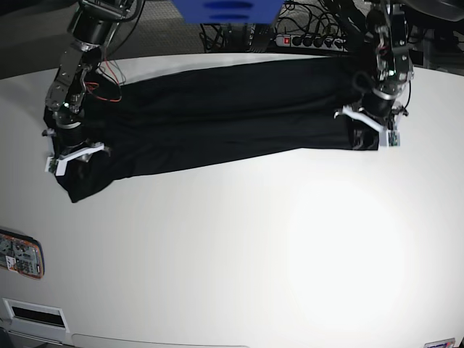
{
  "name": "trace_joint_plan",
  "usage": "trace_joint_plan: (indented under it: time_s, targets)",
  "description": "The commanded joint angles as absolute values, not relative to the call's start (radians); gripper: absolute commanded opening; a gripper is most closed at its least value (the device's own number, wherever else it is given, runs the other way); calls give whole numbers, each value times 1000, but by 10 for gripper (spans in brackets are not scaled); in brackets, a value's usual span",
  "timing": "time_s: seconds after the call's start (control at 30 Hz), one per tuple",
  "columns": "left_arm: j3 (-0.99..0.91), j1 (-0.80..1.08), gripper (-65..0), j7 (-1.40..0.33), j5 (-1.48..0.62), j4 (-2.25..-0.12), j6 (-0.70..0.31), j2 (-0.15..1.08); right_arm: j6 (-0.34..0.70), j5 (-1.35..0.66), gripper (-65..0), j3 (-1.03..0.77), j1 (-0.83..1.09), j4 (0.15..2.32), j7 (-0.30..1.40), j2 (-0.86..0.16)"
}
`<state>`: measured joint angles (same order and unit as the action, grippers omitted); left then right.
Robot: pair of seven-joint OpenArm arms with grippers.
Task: Fold the T-shirt properly
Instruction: 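Lower the folded hem near the collar and adjust both grippers, then grasp the folded strip's end with the left gripper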
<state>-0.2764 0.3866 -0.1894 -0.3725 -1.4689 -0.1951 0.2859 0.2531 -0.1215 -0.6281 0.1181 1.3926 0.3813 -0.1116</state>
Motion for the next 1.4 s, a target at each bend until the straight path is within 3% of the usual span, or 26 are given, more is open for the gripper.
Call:
trace_joint_plan:
  time_s: [0.0, 0.27, 0.43, 0.73, 0.83, 1.0, 1.27, 1.37]
  targets:
    - [-265, 389, -458, -314, -337, -1428, -163, 294, 265, -137, -458, -630, 97, 1452, 340, -127]
    - [-246, 323, -457, -305, -338, -1414, -165, 297, 265, -137, -458, -536, 137, 1713, 340, -125]
    - [-214, 321, -454, -282, -340, -1448, -170, 378, 265, -137, -454, -472, 177, 1868, 338, -125]
    - [-183, 364, -452, -283, -348, -1661, -170, 458, 268, -136, -241, -398, 323, 1937, 331, -125]
    - [-183, 369, -416, -285, -348, -1718, -170, 458, 268, -136, -237, -398, 329, 1939, 331, -127]
    - [-183, 367, -298, -343, -349, -1764, -170, 460, 268, -136, -237, -400, 329, 1939, 331, -127]
    - [-246, 441, -297, -358, -424, -1903, -179, 460, 268, -134, -237, -400, 378, 1946, 328, -125]
    - [-344, 499, -299, -358, -570, -1929, -268, 460, 268, -134, -237, -400, 401, 1946, 277, -127]
